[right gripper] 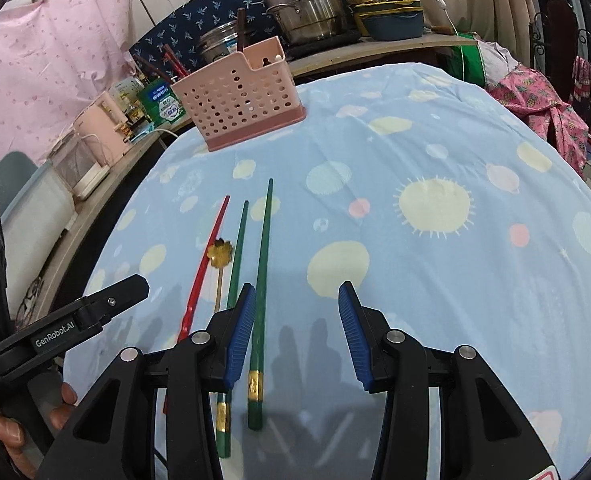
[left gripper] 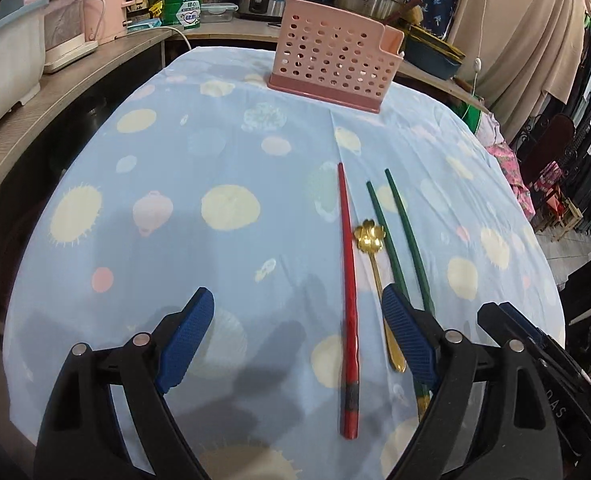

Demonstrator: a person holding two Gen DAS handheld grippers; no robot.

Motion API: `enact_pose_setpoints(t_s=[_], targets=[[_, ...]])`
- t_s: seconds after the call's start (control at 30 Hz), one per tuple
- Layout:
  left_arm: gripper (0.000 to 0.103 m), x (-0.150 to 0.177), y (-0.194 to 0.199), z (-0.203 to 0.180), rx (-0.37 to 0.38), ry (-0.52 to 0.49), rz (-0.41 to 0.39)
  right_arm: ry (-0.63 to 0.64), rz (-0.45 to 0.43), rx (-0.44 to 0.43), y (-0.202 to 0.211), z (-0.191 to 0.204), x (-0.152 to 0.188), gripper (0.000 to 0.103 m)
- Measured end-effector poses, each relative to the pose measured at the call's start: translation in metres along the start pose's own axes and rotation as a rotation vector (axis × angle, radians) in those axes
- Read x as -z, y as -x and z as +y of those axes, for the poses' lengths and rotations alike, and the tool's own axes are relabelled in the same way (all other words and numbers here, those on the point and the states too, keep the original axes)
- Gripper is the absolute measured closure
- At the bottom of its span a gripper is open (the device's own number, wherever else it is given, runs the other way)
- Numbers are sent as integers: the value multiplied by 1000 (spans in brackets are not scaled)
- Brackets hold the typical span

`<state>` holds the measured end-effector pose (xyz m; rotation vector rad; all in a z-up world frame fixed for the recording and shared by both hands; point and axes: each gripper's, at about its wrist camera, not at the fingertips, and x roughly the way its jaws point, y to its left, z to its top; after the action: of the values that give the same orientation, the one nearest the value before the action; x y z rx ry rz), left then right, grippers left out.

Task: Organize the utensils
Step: 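Withdraw both open tools from the holder back over the quilt, then grasp the red chopstick with the left tool while the right tool grasps a green chopstick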

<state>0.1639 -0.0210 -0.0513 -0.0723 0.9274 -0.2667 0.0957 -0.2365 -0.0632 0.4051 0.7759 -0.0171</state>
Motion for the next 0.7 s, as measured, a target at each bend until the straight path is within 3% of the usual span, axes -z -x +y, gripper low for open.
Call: enact_pose_setpoints(t_s=[0.37,0.7], targets=[[21,49,0,-11,-53,-94,31,122,19,45,6,19,42,61],[22,54,-4,-15,-107,-143,8,139,31,52,2,23,50,61]])
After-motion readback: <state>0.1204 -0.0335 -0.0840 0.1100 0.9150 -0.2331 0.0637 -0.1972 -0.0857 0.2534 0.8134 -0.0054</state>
